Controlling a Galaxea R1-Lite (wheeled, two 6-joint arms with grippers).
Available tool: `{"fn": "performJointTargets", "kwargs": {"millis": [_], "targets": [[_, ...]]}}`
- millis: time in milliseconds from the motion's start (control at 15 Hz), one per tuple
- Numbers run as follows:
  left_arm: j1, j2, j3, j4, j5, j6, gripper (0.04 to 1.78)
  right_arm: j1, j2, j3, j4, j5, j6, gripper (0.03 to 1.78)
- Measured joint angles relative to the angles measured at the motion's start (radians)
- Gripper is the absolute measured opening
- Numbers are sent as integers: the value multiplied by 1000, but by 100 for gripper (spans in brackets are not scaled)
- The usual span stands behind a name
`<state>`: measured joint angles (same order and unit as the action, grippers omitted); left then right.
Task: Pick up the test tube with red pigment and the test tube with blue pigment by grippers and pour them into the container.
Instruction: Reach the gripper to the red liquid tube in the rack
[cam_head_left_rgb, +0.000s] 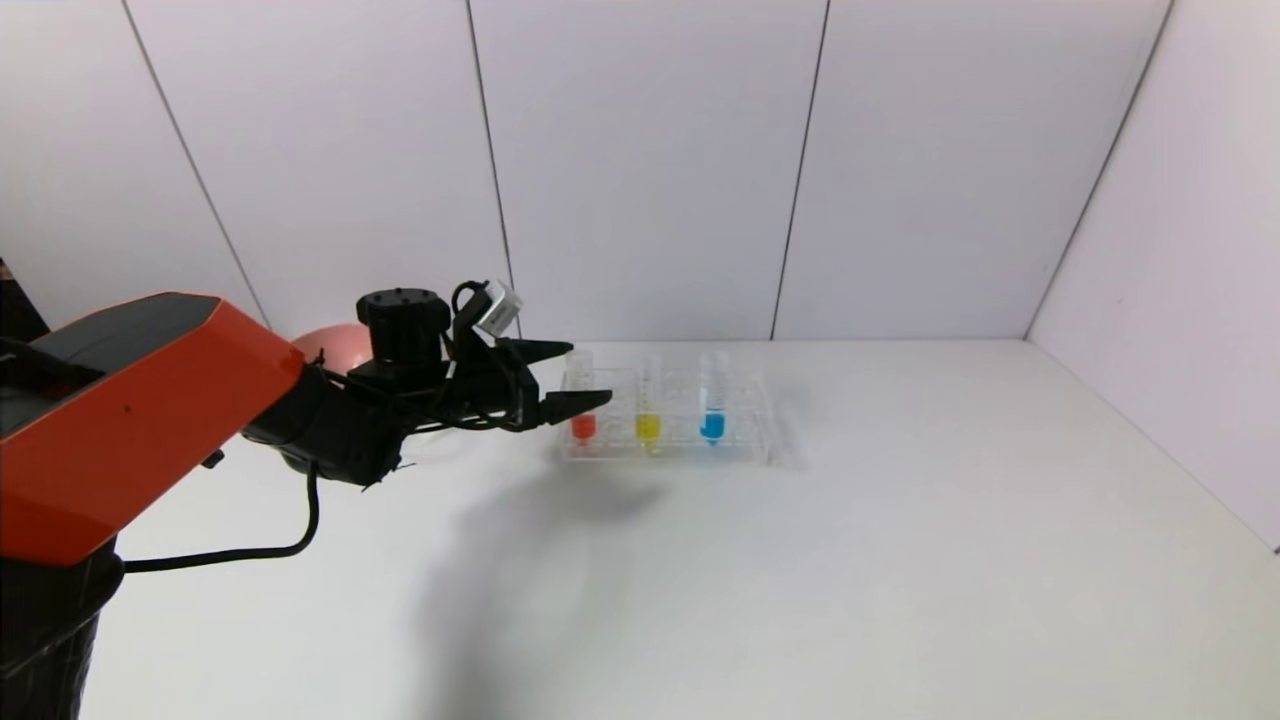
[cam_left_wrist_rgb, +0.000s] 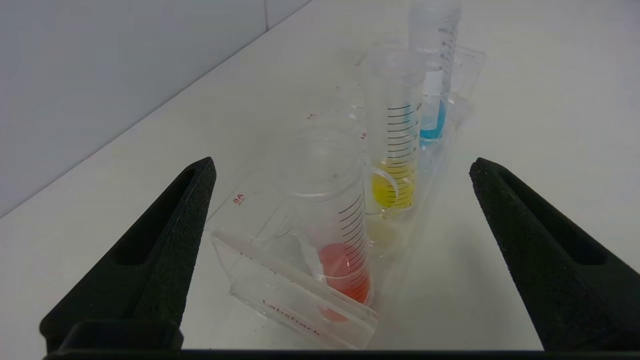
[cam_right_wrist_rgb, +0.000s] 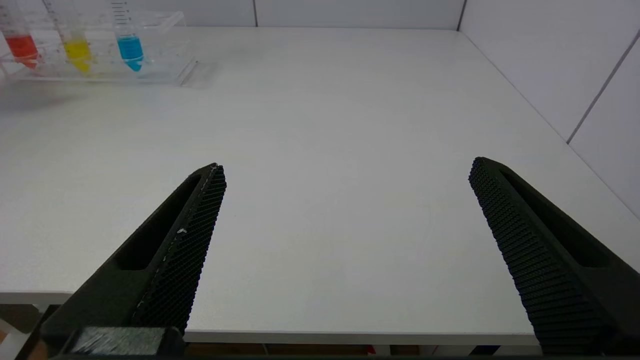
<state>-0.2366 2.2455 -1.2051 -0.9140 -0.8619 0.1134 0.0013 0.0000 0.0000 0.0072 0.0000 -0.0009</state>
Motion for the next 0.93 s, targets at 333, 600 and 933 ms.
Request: {"fn": "performJointTargets", "kwargs": {"millis": [333, 600, 933], "targets": [[-5, 27, -27, 3, 0, -1, 177, 0, 0, 0, 0, 0, 0, 177], [-6, 47, -50, 11, 0, -1, 171, 0, 0, 0, 0, 0, 0, 177], [-11, 61, -63, 19, 0, -2, 108, 0, 0, 0, 0, 0, 0, 177]]}}
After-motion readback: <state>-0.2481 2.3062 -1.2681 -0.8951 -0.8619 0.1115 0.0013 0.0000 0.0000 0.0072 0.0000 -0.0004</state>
